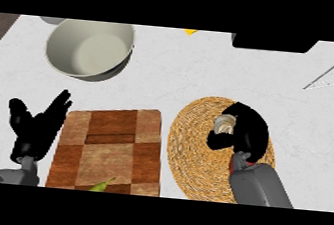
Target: Pick the cupcake from the placemat and place it in the tiered shelf
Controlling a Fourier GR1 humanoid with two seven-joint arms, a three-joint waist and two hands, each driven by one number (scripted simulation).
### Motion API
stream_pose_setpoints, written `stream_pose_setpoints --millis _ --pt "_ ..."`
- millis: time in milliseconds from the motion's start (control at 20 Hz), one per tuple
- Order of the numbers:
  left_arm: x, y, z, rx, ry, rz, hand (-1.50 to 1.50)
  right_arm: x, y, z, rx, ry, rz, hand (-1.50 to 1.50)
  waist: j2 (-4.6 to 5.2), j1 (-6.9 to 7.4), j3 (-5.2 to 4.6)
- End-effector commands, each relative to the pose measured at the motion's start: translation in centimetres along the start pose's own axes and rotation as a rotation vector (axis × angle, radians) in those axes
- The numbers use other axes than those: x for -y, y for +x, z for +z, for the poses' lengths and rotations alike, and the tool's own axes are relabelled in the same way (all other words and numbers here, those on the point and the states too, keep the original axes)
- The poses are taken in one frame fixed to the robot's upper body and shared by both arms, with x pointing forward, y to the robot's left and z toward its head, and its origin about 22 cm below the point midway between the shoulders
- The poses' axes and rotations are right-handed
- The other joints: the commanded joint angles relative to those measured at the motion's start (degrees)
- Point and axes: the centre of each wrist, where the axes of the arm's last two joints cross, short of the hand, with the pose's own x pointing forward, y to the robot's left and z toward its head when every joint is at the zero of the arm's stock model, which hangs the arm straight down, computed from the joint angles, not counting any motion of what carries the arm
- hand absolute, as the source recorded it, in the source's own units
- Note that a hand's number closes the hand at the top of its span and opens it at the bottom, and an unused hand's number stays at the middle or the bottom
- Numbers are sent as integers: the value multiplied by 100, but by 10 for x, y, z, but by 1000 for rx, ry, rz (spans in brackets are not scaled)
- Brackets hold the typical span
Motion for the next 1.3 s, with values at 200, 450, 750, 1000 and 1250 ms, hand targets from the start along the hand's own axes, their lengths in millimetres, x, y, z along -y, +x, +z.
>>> stream_pose_setpoints --millis 200,450,750,1000,1250 --pt "24 -9 -4 -71 5 -1 0 90 22 -75 -436 -267 -252 150 74 11 -55" --pt "1 -14 4 -70 15 -13 0 129 78 -62 -394 -516 -180 150 12 36 -67" --pt "-8 -11 2 -88 5 -6 0 198 117 -58 -455 -710 -144 150 -2 -2 -70" --pt "-1 -14 4 -93 10 0 0 248 135 -43 -481 -801 -133 150 -9 -37 -66" --pt "-1 -5 2 -63 24 -4 0 295 140 -37 -514 -850 -161 150 4 -13 -60"
